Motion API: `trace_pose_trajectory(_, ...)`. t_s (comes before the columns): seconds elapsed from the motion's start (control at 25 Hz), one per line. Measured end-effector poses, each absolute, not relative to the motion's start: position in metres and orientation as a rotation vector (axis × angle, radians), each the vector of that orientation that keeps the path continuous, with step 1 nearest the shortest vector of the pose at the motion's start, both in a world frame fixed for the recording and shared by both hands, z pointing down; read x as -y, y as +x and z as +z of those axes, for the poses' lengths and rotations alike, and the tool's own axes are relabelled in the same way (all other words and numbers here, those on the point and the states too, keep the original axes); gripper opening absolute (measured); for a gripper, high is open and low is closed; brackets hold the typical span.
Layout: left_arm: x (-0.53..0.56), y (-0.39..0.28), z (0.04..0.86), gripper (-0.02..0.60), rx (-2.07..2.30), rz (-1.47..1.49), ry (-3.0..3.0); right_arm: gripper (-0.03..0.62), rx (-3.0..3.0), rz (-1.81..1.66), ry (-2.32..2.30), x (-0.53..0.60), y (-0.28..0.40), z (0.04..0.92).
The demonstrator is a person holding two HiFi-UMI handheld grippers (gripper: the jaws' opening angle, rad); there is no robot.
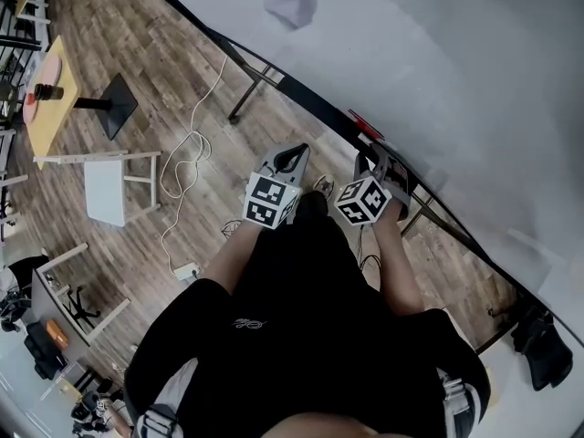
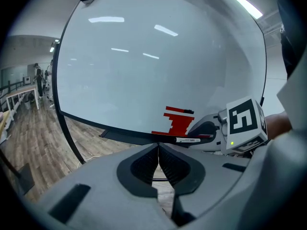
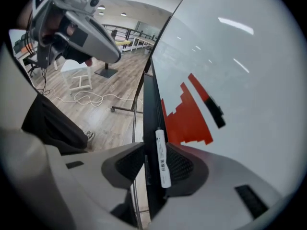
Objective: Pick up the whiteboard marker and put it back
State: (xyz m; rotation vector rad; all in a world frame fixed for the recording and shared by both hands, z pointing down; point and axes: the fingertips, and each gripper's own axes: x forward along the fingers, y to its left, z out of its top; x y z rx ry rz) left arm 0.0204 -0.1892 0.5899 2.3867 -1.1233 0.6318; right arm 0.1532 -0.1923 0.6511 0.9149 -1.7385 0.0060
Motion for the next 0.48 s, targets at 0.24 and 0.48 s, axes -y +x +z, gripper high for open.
trace_pose_trajectory(0.24, 0.184, 0.032, 0.586, 0.008, 1.126, 0.639, 2.405, 0.124, 1.908, 0.038, 0.987, 0.189, 0.14, 0.631)
trace_pose_trajectory(0.48, 0.187, 0.03, 0.574, 0.008, 1.127, 0.599, 2.425, 0.124, 2.069, 0.122, 1.094, 0.192, 0.12, 0.6)
